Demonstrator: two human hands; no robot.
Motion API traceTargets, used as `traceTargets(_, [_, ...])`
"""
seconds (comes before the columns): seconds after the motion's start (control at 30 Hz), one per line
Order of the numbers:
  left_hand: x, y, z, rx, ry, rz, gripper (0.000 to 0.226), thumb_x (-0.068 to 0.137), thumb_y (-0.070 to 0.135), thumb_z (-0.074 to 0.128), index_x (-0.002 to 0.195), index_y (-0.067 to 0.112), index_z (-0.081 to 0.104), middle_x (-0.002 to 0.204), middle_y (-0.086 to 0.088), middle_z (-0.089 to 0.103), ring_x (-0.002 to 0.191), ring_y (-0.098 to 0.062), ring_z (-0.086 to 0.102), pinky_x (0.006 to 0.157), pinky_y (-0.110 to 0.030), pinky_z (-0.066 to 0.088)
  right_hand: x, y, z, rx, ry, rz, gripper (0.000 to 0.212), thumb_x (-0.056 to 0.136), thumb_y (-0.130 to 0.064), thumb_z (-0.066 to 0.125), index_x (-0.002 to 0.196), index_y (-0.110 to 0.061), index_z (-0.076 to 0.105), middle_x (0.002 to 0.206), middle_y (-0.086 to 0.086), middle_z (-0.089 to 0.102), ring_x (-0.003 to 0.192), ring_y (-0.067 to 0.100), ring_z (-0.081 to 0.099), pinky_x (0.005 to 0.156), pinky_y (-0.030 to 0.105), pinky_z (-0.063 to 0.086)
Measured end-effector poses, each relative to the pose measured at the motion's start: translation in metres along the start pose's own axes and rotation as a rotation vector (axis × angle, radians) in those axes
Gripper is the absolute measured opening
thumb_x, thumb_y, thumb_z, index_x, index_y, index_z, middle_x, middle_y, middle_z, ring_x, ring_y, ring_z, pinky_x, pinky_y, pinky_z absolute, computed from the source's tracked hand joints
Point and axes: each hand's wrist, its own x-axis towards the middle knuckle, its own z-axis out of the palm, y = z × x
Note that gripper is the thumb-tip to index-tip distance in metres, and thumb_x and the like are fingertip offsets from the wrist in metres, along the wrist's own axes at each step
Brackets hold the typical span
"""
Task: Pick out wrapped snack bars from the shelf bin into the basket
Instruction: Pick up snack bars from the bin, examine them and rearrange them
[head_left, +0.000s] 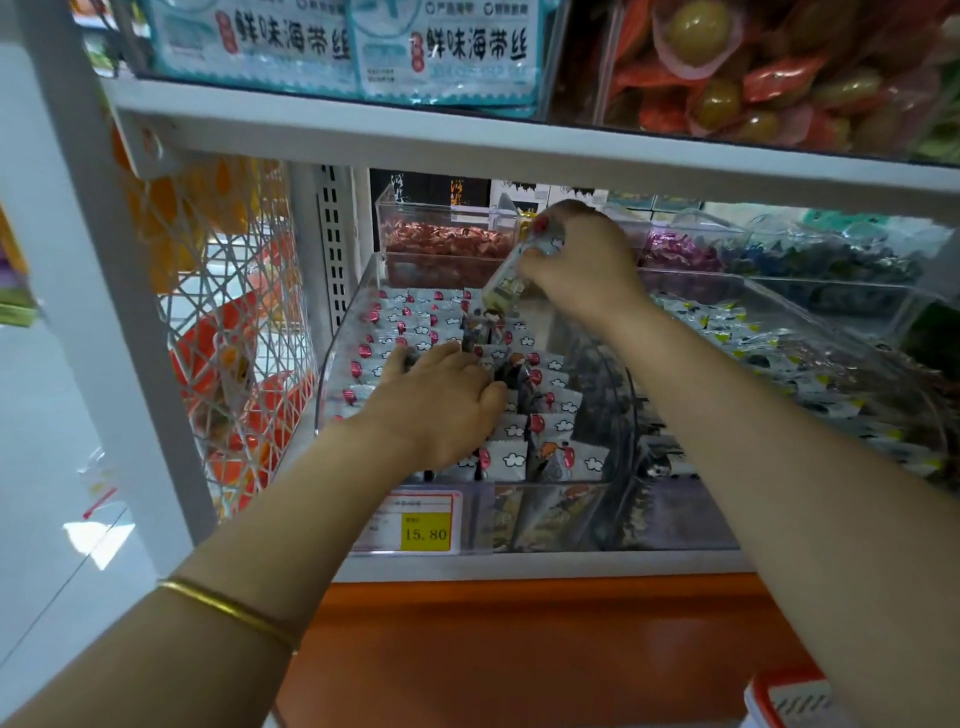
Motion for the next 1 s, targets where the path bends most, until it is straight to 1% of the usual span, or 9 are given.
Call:
traceTargets(0.1, [0.000,0.001,0.000,0.004,-0.012,-0.006,0.051,0.100,0.039,0.014,0.138,0.020,0.042,0.152,0.003,0.028,0.144,-0.015,0.009,0.115,-0.050,-0.001,-0.007,0.003,-0.002,0.052,-0.047,0.022,0.007,0.079,-0.010,0.063,0.082,-0.004,0.060,0.066,-0.004,0.049,0.055,-0.001,0.044,0.041,0.007,0.028])
traceTargets(0.23, [-0.001,0.001,-0.001,-0.016,-0.015,-0.010,0.051,0.100,0.039,0.015,0.139,0.020,0.042,0.153,0.003,0.027,0.144,-0.015,0.008,0.115,-0.050,-0.002,-0.011,0.011,0.001,0.067,-0.022,0.021,0.016,0.080,-0.014,0.062,0.095,-0.008,0.063,0.083,-0.008,0.052,0.074,0.000,0.049,0.066,0.015,0.036])
traceTargets(0.27, [-0.002,0.001,-0.001,-0.022,-0.014,-0.012,0.051,0.100,0.039,0.015,0.139,0.020,0.041,0.153,0.003,0.027,0.144,-0.015,0.008,0.115,-0.050,-0.003,-0.012,0.011,0.001,0.050,-0.038,-0.003,0.004,0.080,-0.012,0.062,0.079,-0.014,0.059,0.074,-0.010,0.050,0.064,-0.007,0.046,0.060,0.013,0.035])
traceTargets(0.33, [-0.002,0.002,-0.002,-0.023,-0.010,-0.013,0.051,0.100,0.039,0.015,0.139,0.019,0.041,0.153,0.002,0.027,0.144,-0.015,0.009,0.115,-0.051,-0.002,-0.012,0.013,0.006,-0.003,-0.074,-0.039,0.023,0.080,-0.010,0.064,0.068,-0.019,0.046,0.066,-0.012,0.043,0.056,-0.009,0.044,0.046,0.007,0.027])
traceTargets(0.47, [-0.003,0.002,-0.002,-0.022,0.015,-0.010,0.050,0.100,0.038,0.017,0.134,0.017,0.047,0.148,0.001,0.035,0.141,-0.015,0.017,0.113,-0.050,0.000,-0.007,0.012,0.018,-0.077,-0.150,-0.097,0.013,0.082,-0.011,0.066,0.091,-0.013,0.057,0.080,-0.007,0.052,0.072,0.007,0.047,0.059,0.014,0.035])
traceTargets(0.67, [-0.005,0.004,-0.004,-0.028,0.011,-0.017,0.050,0.099,0.038,0.017,0.137,0.018,0.044,0.152,0.001,0.029,0.143,-0.015,0.012,0.114,-0.050,-0.001,0.005,0.010,0.031,-0.328,-0.298,-0.146,0.031,0.080,-0.019,0.071,0.108,-0.011,0.061,0.109,0.007,0.055,0.097,0.019,0.051,0.077,0.029,0.037])
traceTargets(0.77, [-0.006,0.004,-0.005,-0.037,0.006,-0.015,0.051,0.099,0.038,0.016,0.141,0.018,0.038,0.155,0.002,0.022,0.144,-0.014,0.008,0.115,-0.051,-0.002,0.001,0.010,0.038,-0.351,-0.353,-0.120,0.033,0.079,-0.024,0.072,0.108,-0.013,0.060,0.109,0.005,0.061,0.102,0.021,0.054,0.084,0.033,0.043])
traceTargets(0.87, [-0.007,0.004,-0.010,-0.045,-0.009,-0.008,0.052,0.099,0.042,0.016,0.144,0.022,0.032,0.157,0.004,0.017,0.145,-0.015,0.004,0.115,-0.054,-0.002,-0.003,0.010,0.041,-0.412,-0.471,-0.130,0.015,0.090,-0.021,0.057,0.102,-0.021,0.066,0.109,-0.002,0.064,0.111,0.021,0.049,0.097,0.045,0.040])
traceTargets(1.0, [-0.011,0.002,-0.018,-0.044,-0.029,-0.011,0.050,0.099,0.044,0.016,0.141,0.028,0.036,0.158,0.004,0.014,0.145,-0.017,0.002,0.112,-0.054,-0.003,0.003,0.009,0.040,-0.439,-0.499,-0.093,0.031,0.092,-0.010,0.045,0.100,-0.027,0.071,0.118,-0.004,0.064,0.118,0.019,0.047,0.102,0.043,0.037])
